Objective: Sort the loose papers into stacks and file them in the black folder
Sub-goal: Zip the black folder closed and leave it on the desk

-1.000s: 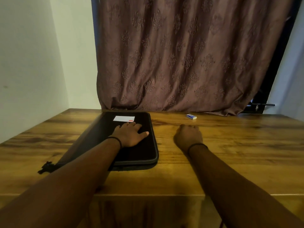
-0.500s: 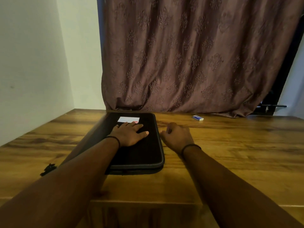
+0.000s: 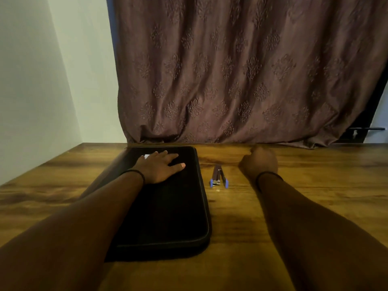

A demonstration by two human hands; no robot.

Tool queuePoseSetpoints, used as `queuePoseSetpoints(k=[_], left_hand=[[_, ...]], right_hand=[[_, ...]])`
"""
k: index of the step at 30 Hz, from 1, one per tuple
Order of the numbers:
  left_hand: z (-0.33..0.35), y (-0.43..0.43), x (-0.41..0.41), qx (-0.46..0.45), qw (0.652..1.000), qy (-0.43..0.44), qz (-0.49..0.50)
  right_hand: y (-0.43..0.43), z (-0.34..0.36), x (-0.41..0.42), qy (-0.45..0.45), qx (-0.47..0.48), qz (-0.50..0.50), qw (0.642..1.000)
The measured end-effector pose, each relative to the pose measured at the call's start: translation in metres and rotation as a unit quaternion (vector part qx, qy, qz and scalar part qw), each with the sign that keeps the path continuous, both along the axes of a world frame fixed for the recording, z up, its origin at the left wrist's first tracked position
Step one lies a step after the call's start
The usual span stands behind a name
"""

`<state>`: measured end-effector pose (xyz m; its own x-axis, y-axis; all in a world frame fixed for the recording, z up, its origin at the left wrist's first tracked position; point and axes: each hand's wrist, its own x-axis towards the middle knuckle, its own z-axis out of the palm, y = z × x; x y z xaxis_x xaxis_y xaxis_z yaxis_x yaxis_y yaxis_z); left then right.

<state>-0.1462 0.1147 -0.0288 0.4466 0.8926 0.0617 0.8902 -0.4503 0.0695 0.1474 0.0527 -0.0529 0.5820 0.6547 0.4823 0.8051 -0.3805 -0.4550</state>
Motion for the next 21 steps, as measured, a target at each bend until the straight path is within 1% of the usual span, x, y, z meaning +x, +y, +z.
queuePoseSetpoints(k=[3,8,13,17,21], left_hand=[[-0.002,0.013,0.003,0.001,1.0,-0.005,-0.003],[-0.005,0.022,0.004,0.004,1.0,-0.013,-0.002],[-0.005,0.016,0.005,0.016,0.999,-0.036,0.009],[-0.004,0.011,0.002,0.024,0.999,-0.028,0.005],[-0.001,-0.009,-0.005,0.03,0.998,-0.049,-0.003]], right_hand=[[0.023,0.0,0.018,-0.015,-0.032,-0.02,0.999],[0.05,0.001,0.04,0.021,-0.12,-0.017,0.992],[0.041,0.001,0.035,-0.054,-0.077,-0.004,0.996],[0.017,0.002,0.014,-0.087,-0.074,0.033,0.993],[-0.011,-0.001,-0.014,-0.096,-0.064,0.076,0.99]])
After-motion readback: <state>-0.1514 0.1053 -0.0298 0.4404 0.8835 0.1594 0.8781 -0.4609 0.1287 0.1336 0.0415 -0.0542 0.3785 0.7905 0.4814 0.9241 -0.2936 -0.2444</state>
